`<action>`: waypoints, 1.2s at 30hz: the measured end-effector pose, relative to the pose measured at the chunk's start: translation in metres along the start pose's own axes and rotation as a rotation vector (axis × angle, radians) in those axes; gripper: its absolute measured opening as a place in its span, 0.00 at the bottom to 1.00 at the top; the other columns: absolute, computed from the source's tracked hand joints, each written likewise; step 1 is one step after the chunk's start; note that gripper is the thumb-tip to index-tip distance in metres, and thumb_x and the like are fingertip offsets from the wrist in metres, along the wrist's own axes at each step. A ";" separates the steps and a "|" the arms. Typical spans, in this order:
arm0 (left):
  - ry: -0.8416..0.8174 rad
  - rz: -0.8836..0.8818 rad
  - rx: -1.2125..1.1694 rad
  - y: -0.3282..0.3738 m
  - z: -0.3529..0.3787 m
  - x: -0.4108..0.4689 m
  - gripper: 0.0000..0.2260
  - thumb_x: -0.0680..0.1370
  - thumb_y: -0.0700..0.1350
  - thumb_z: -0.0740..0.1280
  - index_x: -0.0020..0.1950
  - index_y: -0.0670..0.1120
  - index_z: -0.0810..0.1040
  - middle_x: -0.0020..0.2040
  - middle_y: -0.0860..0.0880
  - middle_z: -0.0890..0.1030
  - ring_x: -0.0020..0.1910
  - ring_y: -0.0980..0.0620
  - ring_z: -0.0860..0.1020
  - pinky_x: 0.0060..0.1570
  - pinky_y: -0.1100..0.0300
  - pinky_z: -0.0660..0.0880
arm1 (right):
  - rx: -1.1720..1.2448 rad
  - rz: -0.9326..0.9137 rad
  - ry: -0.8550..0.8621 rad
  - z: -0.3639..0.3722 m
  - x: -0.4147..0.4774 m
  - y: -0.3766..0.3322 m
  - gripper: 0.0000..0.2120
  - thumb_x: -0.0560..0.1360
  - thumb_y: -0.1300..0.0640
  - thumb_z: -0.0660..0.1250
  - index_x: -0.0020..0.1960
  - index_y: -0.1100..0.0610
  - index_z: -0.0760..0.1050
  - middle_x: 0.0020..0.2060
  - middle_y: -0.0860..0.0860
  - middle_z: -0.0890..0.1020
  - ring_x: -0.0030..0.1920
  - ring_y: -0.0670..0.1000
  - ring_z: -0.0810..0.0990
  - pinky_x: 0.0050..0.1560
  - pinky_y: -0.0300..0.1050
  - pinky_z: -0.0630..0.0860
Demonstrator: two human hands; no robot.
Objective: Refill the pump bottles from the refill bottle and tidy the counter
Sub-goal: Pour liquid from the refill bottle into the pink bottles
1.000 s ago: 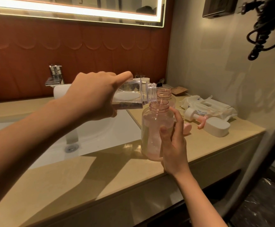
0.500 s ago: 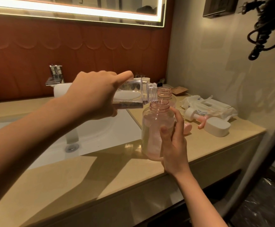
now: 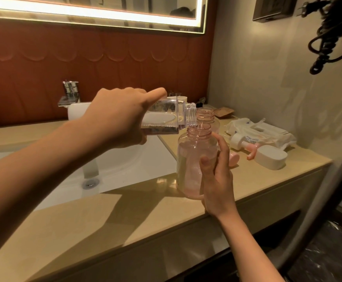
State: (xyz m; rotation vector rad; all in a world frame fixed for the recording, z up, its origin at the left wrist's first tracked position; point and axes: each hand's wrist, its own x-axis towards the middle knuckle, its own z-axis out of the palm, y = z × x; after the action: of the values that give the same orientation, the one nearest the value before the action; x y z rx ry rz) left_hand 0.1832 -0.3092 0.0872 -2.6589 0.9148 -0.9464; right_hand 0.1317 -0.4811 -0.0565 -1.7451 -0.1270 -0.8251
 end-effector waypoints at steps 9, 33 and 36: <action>0.002 -0.005 0.004 0.001 0.001 0.000 0.36 0.69 0.51 0.73 0.71 0.54 0.56 0.51 0.49 0.77 0.43 0.50 0.73 0.32 0.61 0.69 | -0.022 0.007 0.001 0.000 0.000 0.001 0.38 0.66 0.22 0.50 0.70 0.38 0.55 0.68 0.46 0.71 0.66 0.46 0.72 0.63 0.57 0.71; 0.010 0.004 0.004 0.000 0.000 0.001 0.36 0.69 0.50 0.74 0.71 0.53 0.58 0.51 0.49 0.77 0.43 0.51 0.73 0.30 0.63 0.65 | -0.015 -0.011 -0.003 -0.001 0.000 -0.001 0.29 0.66 0.23 0.52 0.65 0.28 0.55 0.68 0.42 0.71 0.65 0.41 0.71 0.65 0.52 0.70; 0.011 0.004 0.008 0.000 -0.002 0.001 0.35 0.70 0.50 0.73 0.71 0.53 0.57 0.51 0.49 0.77 0.42 0.52 0.72 0.28 0.64 0.62 | -0.017 -0.012 0.004 0.000 -0.001 -0.001 0.29 0.66 0.23 0.52 0.65 0.29 0.55 0.68 0.44 0.71 0.66 0.43 0.71 0.65 0.54 0.69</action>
State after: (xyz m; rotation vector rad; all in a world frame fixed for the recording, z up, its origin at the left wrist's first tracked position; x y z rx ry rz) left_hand 0.1826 -0.3100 0.0887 -2.6465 0.9162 -0.9626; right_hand 0.1305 -0.4808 -0.0558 -1.7601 -0.1284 -0.8401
